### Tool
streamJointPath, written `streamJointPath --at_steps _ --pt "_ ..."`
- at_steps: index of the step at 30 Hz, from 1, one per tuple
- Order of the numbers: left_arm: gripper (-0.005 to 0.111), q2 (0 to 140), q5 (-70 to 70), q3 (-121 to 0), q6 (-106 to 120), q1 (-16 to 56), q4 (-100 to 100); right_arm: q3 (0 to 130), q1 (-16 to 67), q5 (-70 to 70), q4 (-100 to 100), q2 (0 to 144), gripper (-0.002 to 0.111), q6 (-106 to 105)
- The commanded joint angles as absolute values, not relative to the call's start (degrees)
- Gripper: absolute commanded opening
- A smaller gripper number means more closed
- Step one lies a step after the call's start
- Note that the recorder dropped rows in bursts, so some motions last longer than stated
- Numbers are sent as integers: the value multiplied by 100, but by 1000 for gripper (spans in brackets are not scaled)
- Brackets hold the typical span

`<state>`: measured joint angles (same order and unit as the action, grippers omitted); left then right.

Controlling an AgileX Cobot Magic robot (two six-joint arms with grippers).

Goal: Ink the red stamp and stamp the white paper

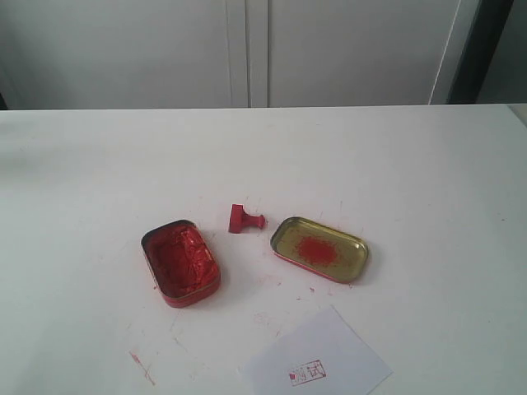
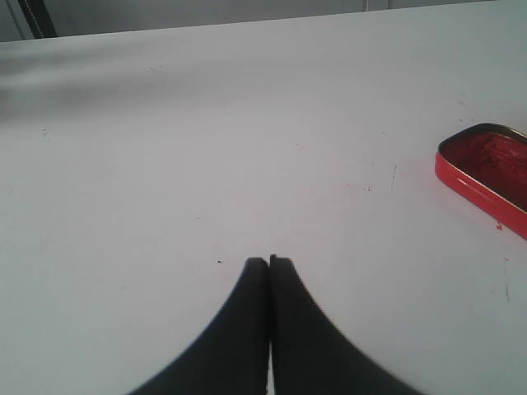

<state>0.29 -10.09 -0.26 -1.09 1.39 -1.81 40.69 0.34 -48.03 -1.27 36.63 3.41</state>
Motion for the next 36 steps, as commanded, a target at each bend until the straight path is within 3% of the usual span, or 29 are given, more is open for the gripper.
streamJointPath --at_steps 1,8,36 --pt "0 0 -985 0 -131 137 -210 3820 0 -4749 -176 3197 0 278" --pt "0 0 -985 0 -131 137 -210 3463 0 -4044 -176 3052 0 278" --pt "0 0 -985 0 -131 137 -210 3348 97 -4054 -176 3041 0 278"
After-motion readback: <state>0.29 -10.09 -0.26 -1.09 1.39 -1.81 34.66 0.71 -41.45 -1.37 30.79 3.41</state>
